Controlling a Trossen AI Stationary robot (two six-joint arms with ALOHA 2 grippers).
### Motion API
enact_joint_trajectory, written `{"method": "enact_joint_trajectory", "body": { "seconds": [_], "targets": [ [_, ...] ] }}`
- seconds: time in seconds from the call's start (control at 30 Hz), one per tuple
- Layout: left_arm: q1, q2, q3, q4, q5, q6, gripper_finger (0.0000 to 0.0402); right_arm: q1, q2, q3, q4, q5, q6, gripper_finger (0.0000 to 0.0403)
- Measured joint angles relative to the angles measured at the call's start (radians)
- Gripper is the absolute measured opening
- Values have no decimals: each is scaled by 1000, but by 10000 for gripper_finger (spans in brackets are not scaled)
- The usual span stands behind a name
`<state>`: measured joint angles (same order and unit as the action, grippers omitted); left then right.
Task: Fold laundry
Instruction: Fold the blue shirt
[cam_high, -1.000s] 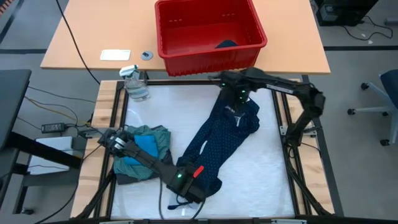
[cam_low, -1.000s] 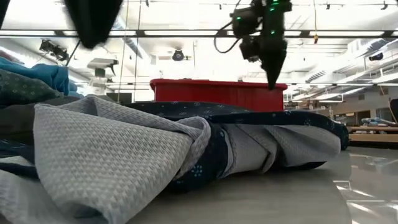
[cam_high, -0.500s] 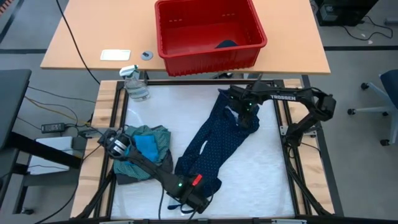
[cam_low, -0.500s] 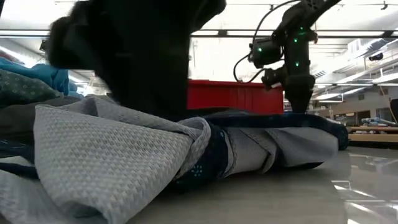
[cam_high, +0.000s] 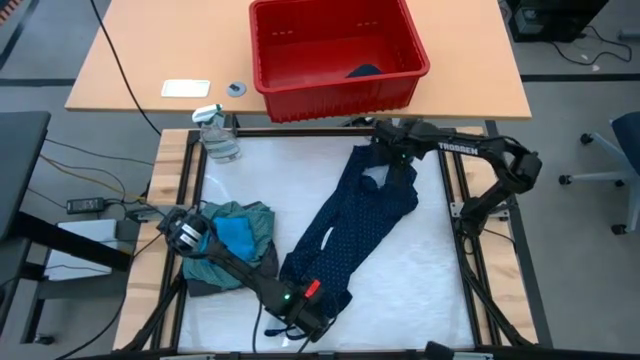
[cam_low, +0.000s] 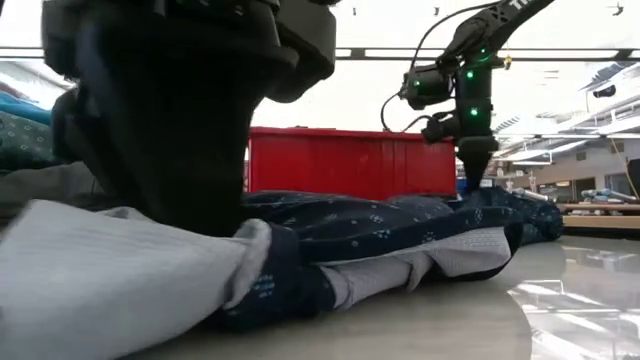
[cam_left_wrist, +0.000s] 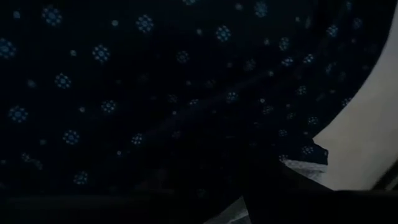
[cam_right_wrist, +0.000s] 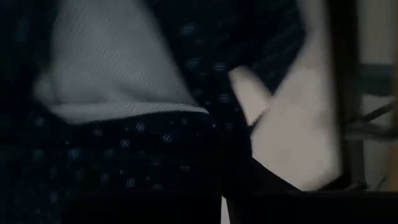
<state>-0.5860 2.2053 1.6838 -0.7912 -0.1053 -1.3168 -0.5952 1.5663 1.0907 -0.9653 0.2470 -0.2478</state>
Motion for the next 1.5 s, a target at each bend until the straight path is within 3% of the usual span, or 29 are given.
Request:
{"method": "enact_joint_trajectory", "body": {
  "seconds": [0.07,0.27,0.43,0.7,0.87,0.93,1.0,1.07,1.23,1.4,1.5],
  "targets": [
    [-7,2,11,-1,8,22,116,-26,-2,18,53,4,-7,5],
    [-33,0,14,-2,89,29,116,-91,56,15,201,-117,-1,12],
    [-42,-29,11,-24,126,17,116,-102,59,20,115,-180,55,73],
    [19,-139,11,-37,106,1,116,-97,-145,20,128,-242,163,176],
    [46,-228,12,-63,79,43,116,-58,-265,21,151,-442,248,200],
    [58,-267,12,-119,45,100,116,-14,-297,21,138,-541,291,201],
    [79,-310,12,-168,3,196,116,65,-331,21,135,-573,382,197],
    [109,-358,12,-214,-22,329,116,182,-360,21,142,-506,484,191],
    [210,-424,8,-312,9,683,116,499,-377,21,243,-190,755,181],
    [284,-428,-3,-374,71,954,116,753,-268,21,473,11,1033,180],
    [284,-437,-73,-357,93,1061,116,865,-155,21,624,126,1136,179]
  ]
}}
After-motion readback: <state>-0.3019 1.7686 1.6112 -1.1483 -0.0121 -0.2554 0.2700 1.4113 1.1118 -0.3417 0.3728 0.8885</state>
